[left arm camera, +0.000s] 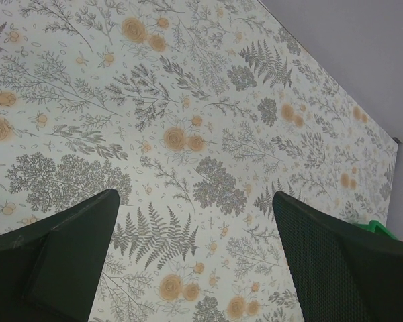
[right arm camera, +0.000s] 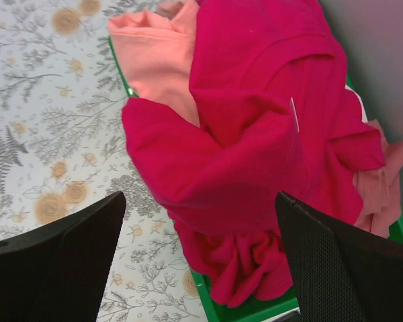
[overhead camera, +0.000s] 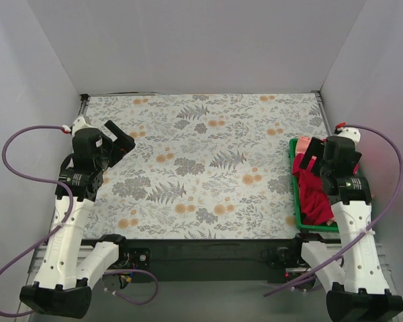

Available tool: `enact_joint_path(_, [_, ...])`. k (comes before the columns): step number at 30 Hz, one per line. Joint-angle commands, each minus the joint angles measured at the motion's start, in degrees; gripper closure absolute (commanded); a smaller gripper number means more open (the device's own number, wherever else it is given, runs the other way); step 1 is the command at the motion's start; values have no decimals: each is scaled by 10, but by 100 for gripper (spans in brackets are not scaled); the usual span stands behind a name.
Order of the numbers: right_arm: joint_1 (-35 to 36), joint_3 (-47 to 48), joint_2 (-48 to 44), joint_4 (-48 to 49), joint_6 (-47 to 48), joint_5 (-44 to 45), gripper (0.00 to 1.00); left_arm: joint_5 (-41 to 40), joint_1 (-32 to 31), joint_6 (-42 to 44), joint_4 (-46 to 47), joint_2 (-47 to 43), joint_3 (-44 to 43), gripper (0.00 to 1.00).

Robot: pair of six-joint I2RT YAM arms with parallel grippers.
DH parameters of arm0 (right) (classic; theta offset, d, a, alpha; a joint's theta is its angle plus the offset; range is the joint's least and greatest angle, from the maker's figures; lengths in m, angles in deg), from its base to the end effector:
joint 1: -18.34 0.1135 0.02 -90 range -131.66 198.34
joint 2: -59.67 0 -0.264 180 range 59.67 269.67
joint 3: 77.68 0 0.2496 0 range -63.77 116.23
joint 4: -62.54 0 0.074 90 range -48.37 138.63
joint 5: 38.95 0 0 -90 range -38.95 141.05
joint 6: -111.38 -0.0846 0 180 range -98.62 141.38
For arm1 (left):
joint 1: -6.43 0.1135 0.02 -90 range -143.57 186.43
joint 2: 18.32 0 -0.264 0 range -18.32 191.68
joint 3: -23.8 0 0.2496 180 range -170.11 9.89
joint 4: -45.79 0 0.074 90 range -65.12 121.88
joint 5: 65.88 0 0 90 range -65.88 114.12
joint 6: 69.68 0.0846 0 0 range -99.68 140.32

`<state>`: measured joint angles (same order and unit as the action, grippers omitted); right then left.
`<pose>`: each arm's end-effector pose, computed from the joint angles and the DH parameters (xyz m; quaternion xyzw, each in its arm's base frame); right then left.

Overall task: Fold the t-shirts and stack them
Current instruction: Grab the tshirt from the pile

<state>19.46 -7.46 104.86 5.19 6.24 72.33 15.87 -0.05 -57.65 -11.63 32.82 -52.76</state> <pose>0.1898 -0.0270 0.3247 0.1935 0.8436 -0.0931 0.4922 0.2136 -0.0120 0.3426 -0.5379 0.6877 -0.2784 0.4004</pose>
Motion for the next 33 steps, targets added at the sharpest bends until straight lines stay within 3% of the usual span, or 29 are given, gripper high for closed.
enact_joint_path(1, [-2,-7,36,-4,-18,75,2,9,0,24,6,-23,-5,2])
enact_joint_path(5, [-2,-16,78,14,-31,89,2,20,0,32,28,-38,8,2])
enact_joint_path(10, [-2,-32,115,38,-46,102,21,22,0,34,28,-32,12,2])
enact_joint_path(11, [-3,-35,115,55,-45,116,29,22,0,34,28,-32,11,2])
enact_joint_path(12, [-4,-38,108,64,-45,119,50,18,0,33,26,-31,12,2])
enact_joint_path(14, [-6,-44,96,90,-40,118,62,3,0,16,17,-32,11,2])
enact_joint_path(15, [-5,-42,81,94,-38,117,82,4,0,18,17,-34,12,2])
enact_joint_path(17, [-6,-31,59,103,-30,119,99,3,0,22,14,-37,11,2])
enact_joint_path(23, [-5,23,24,107,5,119,99,-6,0,21,17,-41,10,2])
enact_joint_path(33, [-6,300,36,103,82,79,99,4,0,17,22,-46,2,2])
